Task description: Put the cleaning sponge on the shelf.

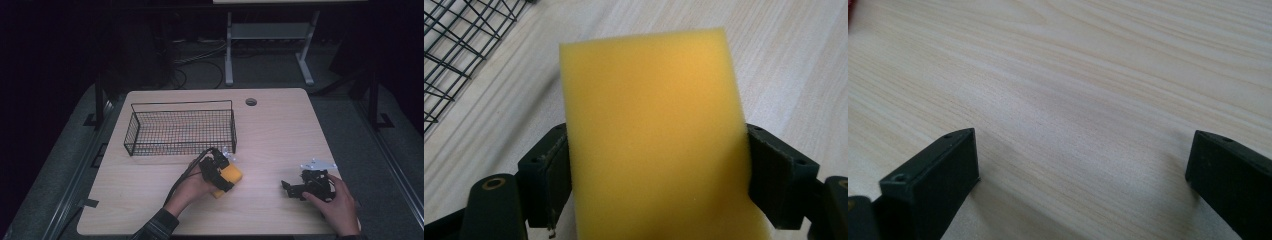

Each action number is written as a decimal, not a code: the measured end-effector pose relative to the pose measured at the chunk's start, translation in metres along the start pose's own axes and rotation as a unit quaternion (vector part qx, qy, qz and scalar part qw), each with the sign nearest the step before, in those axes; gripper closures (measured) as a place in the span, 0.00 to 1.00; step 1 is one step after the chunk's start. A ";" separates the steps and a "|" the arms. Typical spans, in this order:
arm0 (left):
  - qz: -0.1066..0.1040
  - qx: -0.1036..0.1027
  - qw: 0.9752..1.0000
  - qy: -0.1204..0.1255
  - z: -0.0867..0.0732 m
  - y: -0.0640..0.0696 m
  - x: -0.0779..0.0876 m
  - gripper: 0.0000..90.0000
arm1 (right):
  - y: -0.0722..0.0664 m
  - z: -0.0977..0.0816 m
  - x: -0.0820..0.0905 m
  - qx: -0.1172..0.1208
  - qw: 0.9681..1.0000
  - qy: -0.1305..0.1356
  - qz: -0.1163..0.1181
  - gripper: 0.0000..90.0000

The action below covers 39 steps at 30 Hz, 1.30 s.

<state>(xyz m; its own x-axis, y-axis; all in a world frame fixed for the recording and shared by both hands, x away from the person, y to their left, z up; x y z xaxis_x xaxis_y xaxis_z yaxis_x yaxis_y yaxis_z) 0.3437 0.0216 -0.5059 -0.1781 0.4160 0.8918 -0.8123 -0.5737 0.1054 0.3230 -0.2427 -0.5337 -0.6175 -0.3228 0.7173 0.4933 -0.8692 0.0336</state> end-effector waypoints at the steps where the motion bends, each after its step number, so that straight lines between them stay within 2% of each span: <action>1: -0.001 -0.001 1.000 -0.001 0.000 0.000 0.001 0.24 | 0.000 0.000 0.000 0.000 1.000 0.000 0.000 0.00; 21: -0.015 -0.004 1.000 0.004 0.000 0.000 0.022 0.24 | 0.000 0.000 0.000 0.000 1.000 0.000 0.000 0.00; 39: -0.006 0.008 1.000 0.016 -0.004 -0.017 0.048 0.24 | 0.000 0.000 0.000 -0.001 1.000 0.001 0.001 0.00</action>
Point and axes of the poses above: each handheld gripper's, and its own axes: x roughly backward along the jaws, z roughly out of its top, y roughly to its right, the point moved 7 cm from there along -x, roughly forward along the jaws, and after that the axes turned 5 degrees about x, right-handed, at the moved point
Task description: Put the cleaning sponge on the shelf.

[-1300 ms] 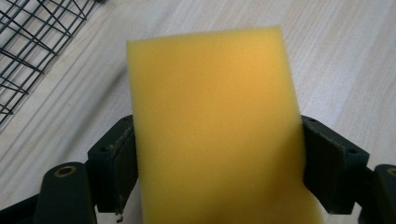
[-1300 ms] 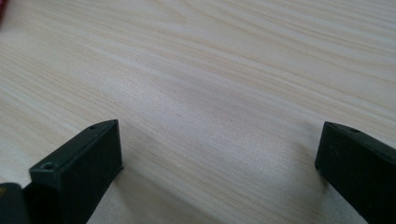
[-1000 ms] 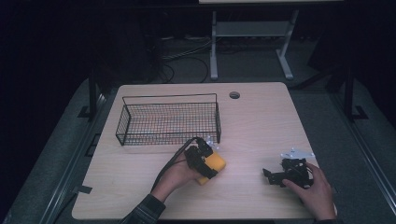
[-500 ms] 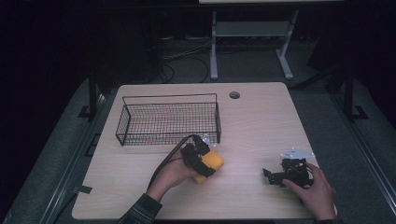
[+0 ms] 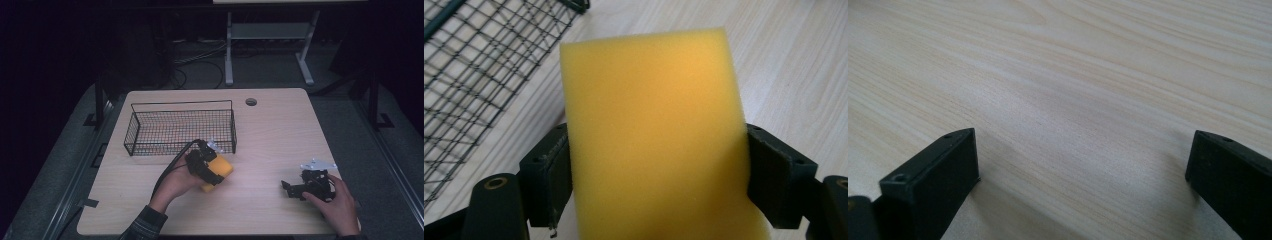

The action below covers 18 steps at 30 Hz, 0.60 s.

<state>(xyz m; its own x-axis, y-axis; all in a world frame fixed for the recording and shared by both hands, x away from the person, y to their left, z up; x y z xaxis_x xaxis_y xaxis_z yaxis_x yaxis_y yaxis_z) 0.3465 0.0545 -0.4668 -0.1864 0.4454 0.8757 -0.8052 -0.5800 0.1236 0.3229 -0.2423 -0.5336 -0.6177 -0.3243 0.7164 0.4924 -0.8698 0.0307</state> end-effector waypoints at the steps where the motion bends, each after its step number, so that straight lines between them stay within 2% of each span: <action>1: 0.002 0.002 1.000 0.001 -0.001 -0.002 0.003 0.24 | 0.000 0.000 0.000 0.000 1.000 0.000 0.000 0.00; 12: 0.015 0.012 1.000 0.007 -0.006 -0.017 0.018 0.25 | 0.000 0.000 0.000 0.000 1.000 0.000 0.000 0.00; 18: 0.022 0.020 1.000 0.011 -0.008 -0.025 0.032 0.25 | 0.000 0.000 0.000 0.000 1.000 0.000 0.001 0.00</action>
Point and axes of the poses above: each handheld gripper's, and its own axes: x roughly backward along the jaws, z roughly out of its top, y roughly to its right, the point moved 7 cm from there along -x, roughly forward along the jaws, and after that the axes turned 5 degrees about x, right-handed, at the moved point
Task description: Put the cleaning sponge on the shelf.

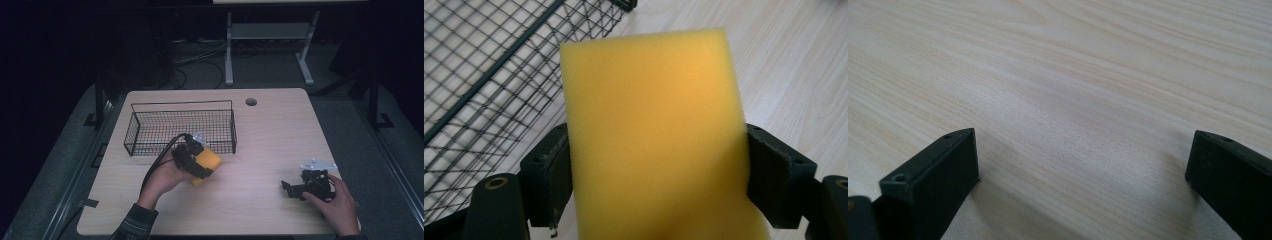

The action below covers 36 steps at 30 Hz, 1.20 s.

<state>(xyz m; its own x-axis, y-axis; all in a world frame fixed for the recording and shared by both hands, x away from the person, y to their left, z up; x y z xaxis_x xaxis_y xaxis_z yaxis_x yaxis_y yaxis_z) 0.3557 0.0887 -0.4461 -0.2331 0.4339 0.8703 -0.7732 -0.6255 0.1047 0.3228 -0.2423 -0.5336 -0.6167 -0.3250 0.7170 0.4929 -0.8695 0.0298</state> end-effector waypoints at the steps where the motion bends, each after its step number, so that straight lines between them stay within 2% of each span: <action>1: 0.002 0.000 1.000 0.000 0.000 -0.001 0.002 0.25 | 0.000 0.000 0.000 0.000 1.000 0.000 0.000 0.00; 9: 0.011 0.008 1.000 0.008 0.001 -0.010 0.014 0.25 | 0.000 0.000 0.000 0.001 1.000 0.000 0.000 0.00; 22: 0.032 0.014 0.999 0.016 0.012 -0.028 0.030 0.25 | 0.000 0.000 0.000 0.001 1.000 0.000 -0.001 0.00; 36: 0.057 0.032 0.998 0.017 0.018 -0.055 0.041 0.25 | 0.000 0.000 0.000 0.001 1.000 0.000 -0.001 0.00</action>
Point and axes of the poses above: each handheld gripper's, and its own axes: x roughly backward along the jaws, z roughly out of its top, y roughly to its right, the point moved 7 cm from there along -x, roughly forward along the jaws, and after that the axes turned 5 degrees about x, right-handed, at the moved point
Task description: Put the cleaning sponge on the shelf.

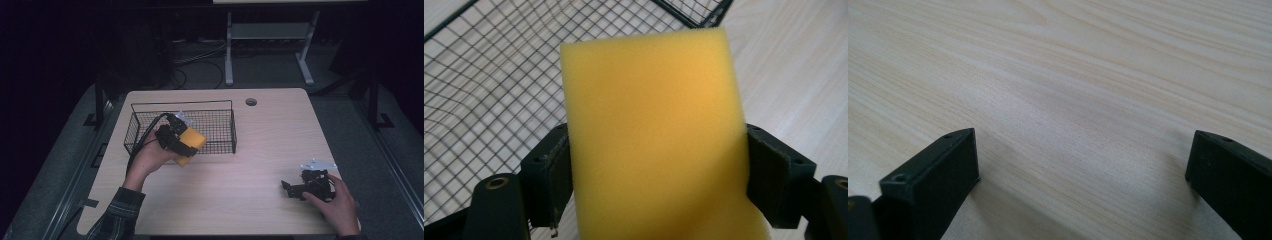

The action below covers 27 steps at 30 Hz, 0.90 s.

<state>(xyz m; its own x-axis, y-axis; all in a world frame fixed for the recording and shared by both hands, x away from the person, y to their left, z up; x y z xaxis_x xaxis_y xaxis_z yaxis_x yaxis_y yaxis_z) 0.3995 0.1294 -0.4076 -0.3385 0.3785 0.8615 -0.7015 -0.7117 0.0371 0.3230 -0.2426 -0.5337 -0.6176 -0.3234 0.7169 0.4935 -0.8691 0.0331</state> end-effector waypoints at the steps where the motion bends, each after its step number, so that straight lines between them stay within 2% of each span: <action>1: 0.003 0.003 1.000 0.000 0.001 -0.003 0.001 0.25 | 0.000 0.000 0.000 0.000 1.000 0.000 0.000 0.00; 5: 0.007 0.006 1.000 0.001 0.003 -0.009 0.002 0.25 | 0.000 0.000 0.000 0.000 1.000 0.000 0.000 0.00; 9: 0.013 0.019 1.000 0.003 0.006 -0.020 0.002 0.25 | 0.000 0.000 0.000 0.000 1.000 0.000 0.000 0.00; 12: 0.015 0.018 1.000 -0.001 0.006 -0.026 0.002 0.25 | 0.000 0.000 0.000 0.000 1.000 0.000 0.000 0.00; 20: 0.032 0.038 0.999 0.006 0.009 -0.049 0.006 0.25 | 0.000 0.000 0.000 0.000 1.000 0.000 0.000 0.00; 24: 0.037 0.042 0.998 0.003 0.009 -0.057 0.007 0.25 | 0.000 0.000 0.000 0.000 1.000 0.000 0.000 0.00; 27: 0.043 0.054 0.998 0.004 0.009 -0.068 0.008 0.25 | 0.000 0.000 0.000 0.000 1.000 0.000 0.000 0.00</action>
<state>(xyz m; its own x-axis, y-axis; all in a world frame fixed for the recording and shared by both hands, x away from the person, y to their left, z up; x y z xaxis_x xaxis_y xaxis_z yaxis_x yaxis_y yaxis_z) 0.4498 0.1754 -0.3985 -0.4000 0.3173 0.8599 -0.5983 -0.8011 0.0173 0.3230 -0.2426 -0.5337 -0.6175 -0.3234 0.7170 0.4934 -0.8692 0.0329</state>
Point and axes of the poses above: each handheld gripper's, and its own axes: x roughly backward along the jaws, z roughly out of its top, y roughly to its right, the point moved 7 cm from there along -x, roughly forward along the jaws, and after that the axes turned 5 degrees about x, right-handed, at the moved point
